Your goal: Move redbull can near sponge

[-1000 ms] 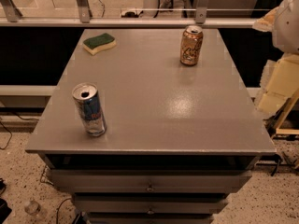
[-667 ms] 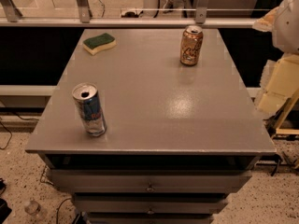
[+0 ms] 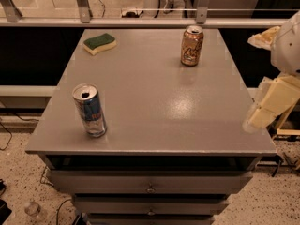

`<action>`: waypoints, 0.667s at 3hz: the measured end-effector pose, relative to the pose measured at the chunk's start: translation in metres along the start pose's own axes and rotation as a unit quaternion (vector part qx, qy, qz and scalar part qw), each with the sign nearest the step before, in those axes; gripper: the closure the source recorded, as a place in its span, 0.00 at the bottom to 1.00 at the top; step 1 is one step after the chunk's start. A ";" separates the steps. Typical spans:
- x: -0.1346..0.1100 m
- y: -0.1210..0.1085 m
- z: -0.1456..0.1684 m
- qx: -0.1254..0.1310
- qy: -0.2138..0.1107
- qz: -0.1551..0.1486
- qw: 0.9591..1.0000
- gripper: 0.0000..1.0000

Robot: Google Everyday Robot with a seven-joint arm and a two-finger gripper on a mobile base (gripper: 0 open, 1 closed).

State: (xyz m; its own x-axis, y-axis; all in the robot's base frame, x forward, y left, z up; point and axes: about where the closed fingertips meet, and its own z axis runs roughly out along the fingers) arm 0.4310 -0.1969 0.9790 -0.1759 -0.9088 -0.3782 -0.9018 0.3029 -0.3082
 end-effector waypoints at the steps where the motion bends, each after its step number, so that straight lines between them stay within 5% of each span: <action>1: -0.006 0.008 0.024 -0.009 -0.068 0.020 0.997 0.00; 2: -0.029 0.015 0.042 -0.026 -0.127 0.034 0.991 0.00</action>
Offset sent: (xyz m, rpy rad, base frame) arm 0.0148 0.0731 -0.0410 0.4219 0.0031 0.0663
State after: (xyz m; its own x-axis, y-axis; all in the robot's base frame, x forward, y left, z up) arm 0.4388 -0.1543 0.9488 -0.1379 -0.7838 -0.6055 -0.9120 0.3390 -0.2311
